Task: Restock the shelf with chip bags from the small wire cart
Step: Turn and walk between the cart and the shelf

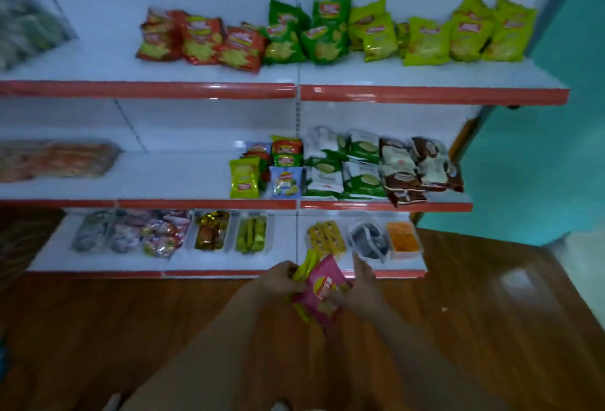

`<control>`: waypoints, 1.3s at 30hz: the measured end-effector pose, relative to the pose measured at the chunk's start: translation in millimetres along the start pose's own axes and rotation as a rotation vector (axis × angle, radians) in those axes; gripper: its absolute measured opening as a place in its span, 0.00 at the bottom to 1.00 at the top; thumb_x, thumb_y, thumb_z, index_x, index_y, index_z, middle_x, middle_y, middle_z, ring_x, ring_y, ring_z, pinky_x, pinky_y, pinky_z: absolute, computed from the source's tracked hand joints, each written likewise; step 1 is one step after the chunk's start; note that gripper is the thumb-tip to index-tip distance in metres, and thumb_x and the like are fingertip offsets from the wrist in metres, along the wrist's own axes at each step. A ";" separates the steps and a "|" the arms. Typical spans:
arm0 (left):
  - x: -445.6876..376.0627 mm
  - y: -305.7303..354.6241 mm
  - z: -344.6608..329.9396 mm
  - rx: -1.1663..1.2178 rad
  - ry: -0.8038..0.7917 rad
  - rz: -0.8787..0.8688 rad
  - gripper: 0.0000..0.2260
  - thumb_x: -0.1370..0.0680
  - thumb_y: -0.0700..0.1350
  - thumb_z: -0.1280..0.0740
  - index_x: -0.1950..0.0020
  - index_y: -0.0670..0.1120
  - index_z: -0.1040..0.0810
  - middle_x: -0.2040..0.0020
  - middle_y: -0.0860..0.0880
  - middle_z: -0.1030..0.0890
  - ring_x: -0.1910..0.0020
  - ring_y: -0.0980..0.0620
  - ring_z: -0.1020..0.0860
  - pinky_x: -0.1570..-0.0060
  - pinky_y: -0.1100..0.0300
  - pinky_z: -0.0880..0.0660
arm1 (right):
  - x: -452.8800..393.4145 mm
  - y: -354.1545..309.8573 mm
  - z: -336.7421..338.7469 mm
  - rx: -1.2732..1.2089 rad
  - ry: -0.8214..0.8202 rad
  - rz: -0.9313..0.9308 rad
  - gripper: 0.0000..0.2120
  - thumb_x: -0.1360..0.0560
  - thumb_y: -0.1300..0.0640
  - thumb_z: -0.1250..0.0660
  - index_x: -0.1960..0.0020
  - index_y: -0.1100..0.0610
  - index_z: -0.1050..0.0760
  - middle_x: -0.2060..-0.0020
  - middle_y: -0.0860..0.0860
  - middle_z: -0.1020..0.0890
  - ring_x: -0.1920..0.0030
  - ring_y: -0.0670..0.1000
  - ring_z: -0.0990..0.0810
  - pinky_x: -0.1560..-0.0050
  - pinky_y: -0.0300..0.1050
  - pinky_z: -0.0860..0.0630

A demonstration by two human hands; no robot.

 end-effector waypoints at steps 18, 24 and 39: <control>4.9 -93.0 248.3 0.783 0.359 0.098 0.13 0.22 0.48 0.30 0.39 0.49 0.26 0.42 0.47 0.21 0.45 0.50 0.21 0.48 0.56 0.21 | -151.7 -230.6 -109.3 -0.378 -0.480 -0.116 0.17 0.31 0.46 0.24 0.46 0.52 0.20 0.57 0.49 0.14 0.62 0.49 0.15 0.67 0.42 0.20; -61.3 -91.3 290.8 0.565 0.412 0.163 0.06 0.21 0.54 0.35 0.50 0.53 0.28 0.55 0.49 0.23 0.56 0.55 0.24 0.58 0.62 0.28 | -253.1 -267.8 -156.7 -0.505 -0.347 -0.209 0.42 0.48 0.32 0.21 0.40 0.51 0.23 0.47 0.51 0.17 0.50 0.54 0.17 0.58 0.56 0.17; -208.8 -107.5 427.0 0.362 0.560 0.168 0.04 0.20 0.41 0.37 0.54 0.43 0.25 0.65 0.50 0.25 0.67 0.53 0.28 0.65 0.58 0.31 | -425.8 -354.9 -157.6 -0.379 -0.416 0.008 0.13 0.33 0.46 0.26 0.50 0.49 0.17 0.50 0.51 0.14 0.48 0.54 0.16 0.40 0.56 0.23</control>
Point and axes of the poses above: each hand's wrist, its own x-axis away from the middle knuckle, its own z-axis out of the back of the hand, y = z × x, the point moved 1 cm from there along -x, towards the middle knuckle
